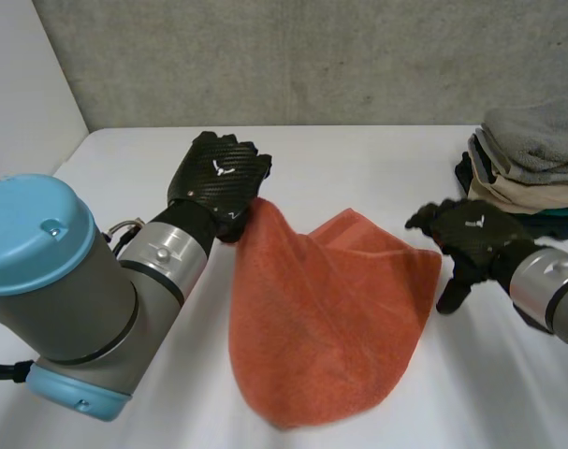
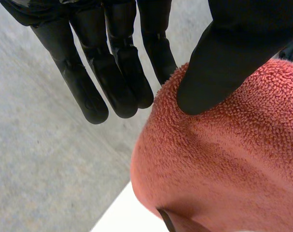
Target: Fold the laundry.
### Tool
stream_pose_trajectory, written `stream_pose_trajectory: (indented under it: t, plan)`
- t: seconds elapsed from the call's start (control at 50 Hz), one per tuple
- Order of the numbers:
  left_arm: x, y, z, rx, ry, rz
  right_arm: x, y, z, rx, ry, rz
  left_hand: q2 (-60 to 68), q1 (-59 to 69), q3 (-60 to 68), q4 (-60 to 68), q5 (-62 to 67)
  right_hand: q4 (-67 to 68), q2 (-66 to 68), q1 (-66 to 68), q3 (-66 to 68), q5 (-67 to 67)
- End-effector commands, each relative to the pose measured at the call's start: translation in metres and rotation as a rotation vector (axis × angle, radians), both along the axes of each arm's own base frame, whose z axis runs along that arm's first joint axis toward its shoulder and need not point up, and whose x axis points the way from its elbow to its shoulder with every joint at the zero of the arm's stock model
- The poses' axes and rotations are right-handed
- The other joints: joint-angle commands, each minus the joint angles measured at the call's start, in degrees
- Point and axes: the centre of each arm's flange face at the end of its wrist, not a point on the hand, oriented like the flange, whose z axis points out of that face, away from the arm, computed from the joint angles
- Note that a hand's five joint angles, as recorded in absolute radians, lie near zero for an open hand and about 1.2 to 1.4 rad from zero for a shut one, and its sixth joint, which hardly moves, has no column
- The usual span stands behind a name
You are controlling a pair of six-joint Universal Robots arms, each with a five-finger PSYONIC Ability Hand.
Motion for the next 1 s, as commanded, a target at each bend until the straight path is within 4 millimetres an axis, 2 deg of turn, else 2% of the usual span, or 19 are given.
stream_pose_trajectory:
  t: [0.02,0.16,0.32,0.44,0.58,0.6,0.62,0.68,0.7,0.74,0.78,0.82,0.84,0.9,0.92,0.96,1.0]
  plan:
    - [0.003,-0.006,0.011,-0.024,0.023,0.023,-0.003,0.016,-0.014,0.11,0.017,0.017,11.45,14.86,11.78,11.28,14.43,-3.18,-2.53,-1.33,-2.27,-3.85]
    - [0.01,-0.001,0.051,-0.118,0.092,0.031,-0.003,0.023,-0.023,0.152,0.021,0.025,11.45,14.86,11.78,11.28,14.43,-3.18,-2.53,-1.33,-2.27,-3.85]
    - [0.011,0.005,0.076,-0.168,0.146,0.039,0.006,0.036,-0.04,0.204,-0.018,0.089,11.45,14.86,11.78,11.28,14.43,-3.18,-2.53,-1.33,-2.27,-3.85]
    - [0.012,0.005,0.082,-0.169,0.17,0.039,0.025,0.041,-0.049,0.187,-0.116,0.116,11.45,14.86,11.78,11.28,14.43,-3.18,-2.53,-1.33,-2.27,-3.85]
    - [0.013,0.004,0.081,-0.164,0.175,0.04,0.056,0.042,-0.079,0.19,-0.157,0.17,11.45,14.86,11.78,11.28,14.43,-1.45,-0.8,0.4,-0.54,-2.11]
    - [0.013,0.004,0.082,-0.166,0.175,0.041,0.058,0.041,-0.083,0.189,-0.153,0.168,11.45,14.86,11.78,11.28,14.43,2.58,3.23,4.43,3.49,1.92]
    - [0.013,0.005,0.082,-0.165,0.176,0.039,0.06,0.037,-0.09,0.195,-0.139,0.152,11.45,14.86,11.78,11.28,14.43,15.61,16.26,17.46,16.52,14.95]
    - [0.014,0.006,0.083,-0.164,0.177,0.042,0.06,0.03,-0.093,0.195,-0.129,0.117,11.45,14.86,11.78,11.28,14.43,45.57,46.22,47.42,46.48,44.91]
    - [0.016,0.007,0.087,-0.171,0.184,0.052,0.058,0.025,-0.091,0.178,-0.124,0.09,11.45,14.86,11.78,11.28,14.43,66.6,67.25,68.45,67.51,65.94]
    - [0.018,0.008,0.09,-0.175,0.192,0.064,0.056,0.022,-0.089,0.167,-0.118,0.068,11.45,14.86,11.78,11.28,14.43,66.82,67.47,68.67,67.73,66.15]
    - [0.021,0.01,0.093,-0.18,0.198,0.077,0.053,0.021,-0.077,0.125,-0.12,0.054,11.45,14.86,11.78,11.28,14.43,66.82,67.47,68.67,67.73,66.15]
    - [0.023,0.011,0.095,-0.183,0.202,0.082,0.049,0.015,-0.053,0.049,-0.138,0.038,11.45,14.86,11.78,11.28,14.43,66.82,67.47,68.67,67.73,66.15]
    - [0.024,0.012,0.096,-0.185,0.204,0.083,0.038,0.005,-0.027,-0.035,-0.148,0.007,11.45,14.86,11.78,11.28,14.43,66.82,67.47,68.67,67.73,66.15]
    - [0.028,0.017,0.101,-0.189,0.209,0.086,0.014,-0.011,0.009,-0.167,-0.117,-0.051,11.45,14.86,11.78,11.28,14.43,66.82,67.47,68.67,67.73,66.15]
    - [0.03,0.019,0.1,-0.181,0.205,0.089,0.0,-0.02,0.028,-0.247,-0.065,-0.075,11.45,14.86,11.78,11.28,14.43,66.82,67.47,68.67,67.73,66.15]
    - [0.032,0.021,0.1,-0.173,0.208,0.089,-0.008,-0.029,0.04,-0.292,-0.025,-0.09,11.45,14.86,11.78,11.28,14.43,66.82,67.47,68.67,67.73,66.15]
    - [0.034,0.023,0.099,-0.156,0.217,0.088,-0.006,-0.035,0.051,-0.334,0.005,-0.059,11.45,14.86,11.78,11.28,14.43,66.82,67.47,68.67,67.73,66.15]
